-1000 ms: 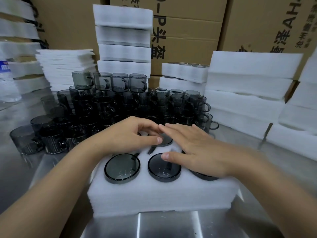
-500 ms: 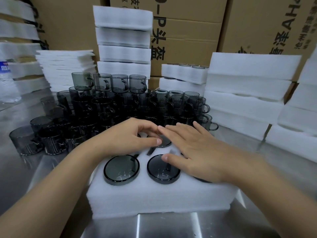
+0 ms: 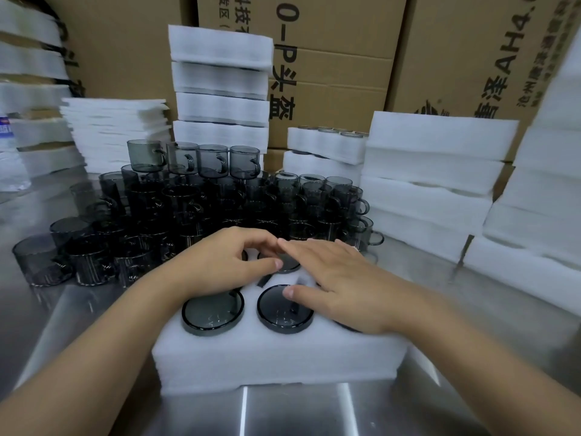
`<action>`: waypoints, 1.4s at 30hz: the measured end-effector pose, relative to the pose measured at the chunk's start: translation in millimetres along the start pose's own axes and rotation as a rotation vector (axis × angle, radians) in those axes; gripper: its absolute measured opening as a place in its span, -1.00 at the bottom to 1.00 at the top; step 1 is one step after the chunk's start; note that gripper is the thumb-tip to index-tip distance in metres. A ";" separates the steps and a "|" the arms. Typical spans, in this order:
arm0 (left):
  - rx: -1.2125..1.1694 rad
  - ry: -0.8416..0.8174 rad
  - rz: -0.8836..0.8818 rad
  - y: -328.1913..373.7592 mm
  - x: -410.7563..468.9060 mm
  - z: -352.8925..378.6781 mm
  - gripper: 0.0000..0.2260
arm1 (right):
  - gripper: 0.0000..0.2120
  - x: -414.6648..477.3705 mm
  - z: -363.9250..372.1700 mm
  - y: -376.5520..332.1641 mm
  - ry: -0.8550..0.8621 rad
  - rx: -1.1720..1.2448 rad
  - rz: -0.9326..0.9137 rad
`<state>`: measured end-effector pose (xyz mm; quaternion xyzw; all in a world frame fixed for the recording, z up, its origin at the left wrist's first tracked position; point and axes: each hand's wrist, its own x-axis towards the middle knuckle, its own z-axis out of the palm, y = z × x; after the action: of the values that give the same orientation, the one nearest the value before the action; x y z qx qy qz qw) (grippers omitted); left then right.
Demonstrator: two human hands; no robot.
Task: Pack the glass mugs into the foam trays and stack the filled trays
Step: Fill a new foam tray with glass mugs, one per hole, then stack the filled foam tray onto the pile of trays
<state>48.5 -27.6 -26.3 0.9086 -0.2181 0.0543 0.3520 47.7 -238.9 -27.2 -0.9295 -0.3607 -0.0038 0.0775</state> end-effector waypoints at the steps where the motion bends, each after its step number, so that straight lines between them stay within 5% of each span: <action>1: -0.006 0.003 0.001 -0.3 -0.2 0.0 -0.85 | -0.38 -1.2 0.1 -0.3 0.036 0.028 -0.002; 6: -0.049 0.034 0.013 5.3 -3.1 -1.9 -0.86 | -0.54 -16.2 -4.8 -8.2 0.342 0.126 -0.024; 10: -0.078 0.247 0.062 11.2 -26.0 -8.6 -0.87 | -0.65 -41.5 -11.9 -14.8 0.562 0.088 -0.061; 12: -0.051 0.274 0.127 19.3 -51.1 -18.1 -0.97 | -0.66 -61.3 -13.9 -14.1 0.569 0.017 -0.126; 17: 0.529 -0.038 0.049 44.5 -106.9 -23.2 -0.50 | -0.57 -92.0 -6.8 -9.5 0.393 -0.310 -0.193; 21: 0.818 -0.001 0.203 63.4 -116.6 -23.5 -0.54 | -0.52 -98.0 -9.7 -9.6 0.467 -0.351 -0.280; 24: 0.797 0.081 0.186 90.1 -112.2 -55.0 -0.51 | -0.62 -106.3 -46.4 -7.9 0.579 -0.313 -0.283; 29: 0.688 0.258 0.191 117.6 -28.7 -109.0 -0.57 | -0.61 -84.4 -136.8 7.1 0.740 -0.433 -0.208; 35: 0.710 0.402 0.241 115.5 132.1 -156.3 -0.60 | -0.54 -10.4 -228.0 53.0 0.780 -0.542 0.108; 42: 0.957 0.443 0.213 97.6 281.9 -155.2 -0.55 | -0.55 77.7 -283.4 141.4 0.617 -0.686 0.327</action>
<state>268.0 -89.7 220.8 0.9070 -0.1806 0.3737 -0.0715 213.9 -331.3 237.7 -0.9014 -0.1483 -0.3855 -0.1303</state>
